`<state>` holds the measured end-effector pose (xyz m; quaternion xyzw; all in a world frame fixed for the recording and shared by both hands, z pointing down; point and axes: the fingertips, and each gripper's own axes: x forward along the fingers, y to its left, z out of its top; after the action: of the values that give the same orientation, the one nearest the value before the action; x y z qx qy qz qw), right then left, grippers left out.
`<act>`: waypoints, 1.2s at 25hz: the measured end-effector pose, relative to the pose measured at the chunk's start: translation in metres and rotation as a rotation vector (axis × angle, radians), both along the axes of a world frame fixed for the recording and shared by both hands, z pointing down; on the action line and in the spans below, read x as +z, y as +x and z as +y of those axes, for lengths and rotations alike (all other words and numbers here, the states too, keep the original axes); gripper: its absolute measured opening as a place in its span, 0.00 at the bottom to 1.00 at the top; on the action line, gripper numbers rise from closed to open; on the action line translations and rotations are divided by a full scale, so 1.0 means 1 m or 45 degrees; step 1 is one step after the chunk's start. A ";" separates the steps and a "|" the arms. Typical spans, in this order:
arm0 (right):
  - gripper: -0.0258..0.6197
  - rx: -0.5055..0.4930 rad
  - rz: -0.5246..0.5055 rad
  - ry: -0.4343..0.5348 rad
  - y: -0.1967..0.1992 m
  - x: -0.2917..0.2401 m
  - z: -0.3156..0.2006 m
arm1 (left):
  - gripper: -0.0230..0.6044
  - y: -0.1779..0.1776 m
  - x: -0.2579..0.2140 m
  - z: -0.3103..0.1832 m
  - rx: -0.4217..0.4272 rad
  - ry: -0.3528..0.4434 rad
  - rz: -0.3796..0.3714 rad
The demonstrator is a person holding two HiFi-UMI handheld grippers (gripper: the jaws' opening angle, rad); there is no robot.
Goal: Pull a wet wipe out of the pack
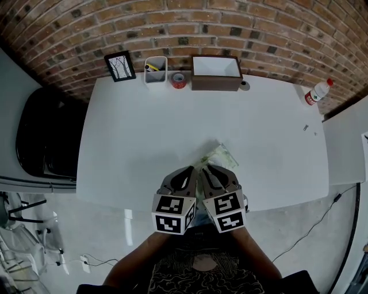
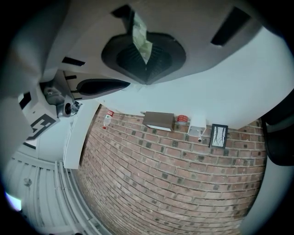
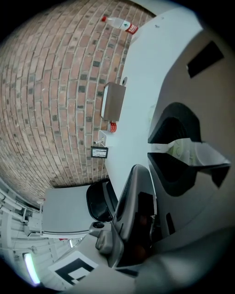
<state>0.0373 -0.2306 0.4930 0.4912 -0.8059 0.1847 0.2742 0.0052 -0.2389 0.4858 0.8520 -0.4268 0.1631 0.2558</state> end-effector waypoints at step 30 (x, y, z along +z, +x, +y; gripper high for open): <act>0.07 0.079 -0.064 -0.012 0.010 -0.007 -0.002 | 0.05 0.000 -0.003 0.002 0.015 0.012 0.022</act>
<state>0.0471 -0.2322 0.4860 0.5100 -0.7959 0.2091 0.2502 0.0048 -0.2367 0.4826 0.8569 -0.4204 0.1554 0.2544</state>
